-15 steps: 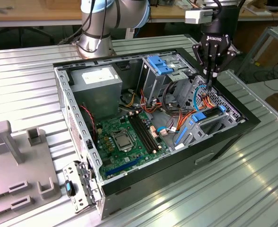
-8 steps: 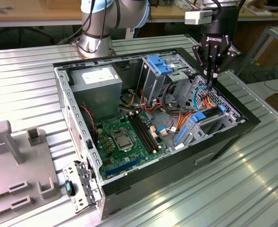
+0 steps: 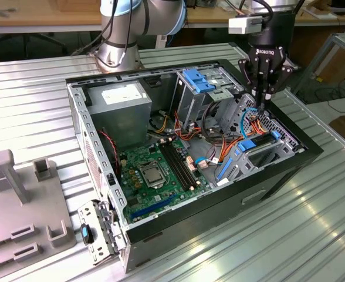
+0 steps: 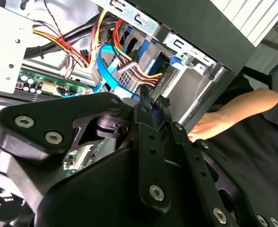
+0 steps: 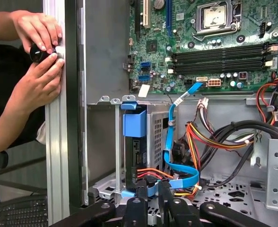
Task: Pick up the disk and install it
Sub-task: 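Insert the second disk wire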
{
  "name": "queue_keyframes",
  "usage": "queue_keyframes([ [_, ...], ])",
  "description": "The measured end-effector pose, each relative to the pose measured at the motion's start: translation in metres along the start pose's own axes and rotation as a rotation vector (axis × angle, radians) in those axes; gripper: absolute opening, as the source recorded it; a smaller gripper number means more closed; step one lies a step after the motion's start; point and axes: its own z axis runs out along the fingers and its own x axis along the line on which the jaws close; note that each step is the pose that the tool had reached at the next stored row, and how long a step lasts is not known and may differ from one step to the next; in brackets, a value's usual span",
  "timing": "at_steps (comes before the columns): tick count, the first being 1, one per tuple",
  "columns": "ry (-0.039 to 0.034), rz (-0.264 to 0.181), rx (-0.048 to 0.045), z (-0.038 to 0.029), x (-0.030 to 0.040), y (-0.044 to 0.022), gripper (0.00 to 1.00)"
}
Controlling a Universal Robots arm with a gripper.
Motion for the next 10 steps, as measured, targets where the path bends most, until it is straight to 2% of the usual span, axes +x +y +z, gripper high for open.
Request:
queue_keyframes([
  [1, 0.0041, 0.0, 0.0001, 0.0003, -0.0001, 0.0, 0.22],
  [2, 0.0103, -0.001, 0.0001, 0.0006, -0.0003, 0.0, 0.16],
  [6, 0.0369, -0.002, 0.0001, 0.0027, -0.0004, 0.0001, 0.16],
  [7, 0.0454, -0.003, 0.0, 0.0034, -0.0006, 0.0002, 0.16],
  [8, 0.0635, -0.004, -0.0001, 0.0048, -0.0012, 0.0003, 0.16],
  [10, 0.0658, -0.004, -0.0002, 0.006, -0.001, 0.0009, 0.16],
])
